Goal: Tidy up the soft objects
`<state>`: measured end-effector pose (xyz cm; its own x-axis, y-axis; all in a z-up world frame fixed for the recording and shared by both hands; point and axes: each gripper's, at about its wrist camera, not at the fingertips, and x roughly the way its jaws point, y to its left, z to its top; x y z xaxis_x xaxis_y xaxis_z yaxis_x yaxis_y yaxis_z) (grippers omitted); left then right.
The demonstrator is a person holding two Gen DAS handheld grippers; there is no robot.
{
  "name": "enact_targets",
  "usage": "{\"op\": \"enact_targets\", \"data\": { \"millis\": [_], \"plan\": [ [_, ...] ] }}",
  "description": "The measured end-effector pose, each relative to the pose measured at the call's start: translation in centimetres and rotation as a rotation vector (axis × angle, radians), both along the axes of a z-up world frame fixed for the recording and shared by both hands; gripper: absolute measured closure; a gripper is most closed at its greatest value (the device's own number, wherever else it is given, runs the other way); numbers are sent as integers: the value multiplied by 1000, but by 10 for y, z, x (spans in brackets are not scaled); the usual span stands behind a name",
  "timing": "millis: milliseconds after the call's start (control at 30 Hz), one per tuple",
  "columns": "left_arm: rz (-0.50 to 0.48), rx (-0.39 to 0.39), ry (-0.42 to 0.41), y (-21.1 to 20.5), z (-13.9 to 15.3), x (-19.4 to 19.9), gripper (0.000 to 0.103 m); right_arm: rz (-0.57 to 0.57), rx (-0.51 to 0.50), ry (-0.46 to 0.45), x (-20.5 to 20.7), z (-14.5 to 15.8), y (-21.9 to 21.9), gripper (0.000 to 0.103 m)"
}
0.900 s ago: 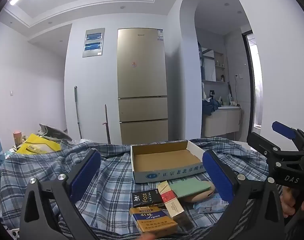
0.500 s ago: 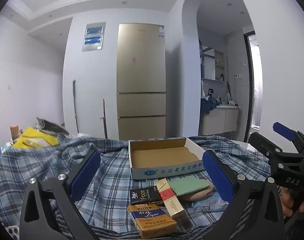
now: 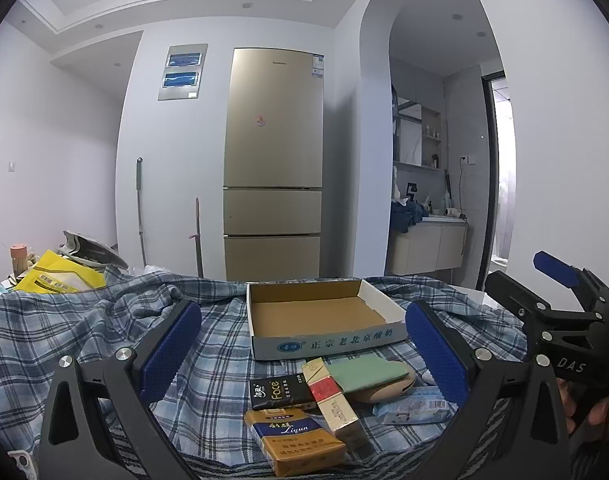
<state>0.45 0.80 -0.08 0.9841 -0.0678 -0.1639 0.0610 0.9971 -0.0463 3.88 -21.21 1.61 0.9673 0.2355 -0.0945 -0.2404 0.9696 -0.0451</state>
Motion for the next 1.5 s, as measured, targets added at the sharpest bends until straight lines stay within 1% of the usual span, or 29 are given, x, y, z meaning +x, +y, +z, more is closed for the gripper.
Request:
{"op": "enact_targets", "data": {
  "millis": [167, 200, 467, 533, 667, 867, 1133, 1333, 1500],
  "plan": [
    [3, 19, -8, -4, -1, -1, 0, -2, 6, -3, -2, 1, -1, 0],
    [3, 21, -10, -4, -1, -2, 0, -1, 6, 1, 4, -3, -3, 0],
    [3, 29, -2, -7, -1, -3, 0, -1, 6, -1, 0, -3, -7, 0],
    [4, 27, -2, -7, -1, -3, 0, -1, 3, 0, 2, -1, 0, 0],
    [4, 20, 2, -5, -1, -2, 0, -1, 3, 4, 2, -2, 0, 0],
    [11, 30, 17, -4, -2, 1, 0, -6, -1, 1, 3, -1, -1, 0],
    [13, 26, 16, -1, -1, 1, 0, -14, -1, -10, 0, 1, 0, 0],
    [6, 27, 20, 0, -2, 0, 0, -22, -5, -19, -1, 1, 1, 0],
    [-20, 34, 28, -3, 0, -2, 0, -22, -5, -18, -2, 0, 1, 0]
  ]
}}
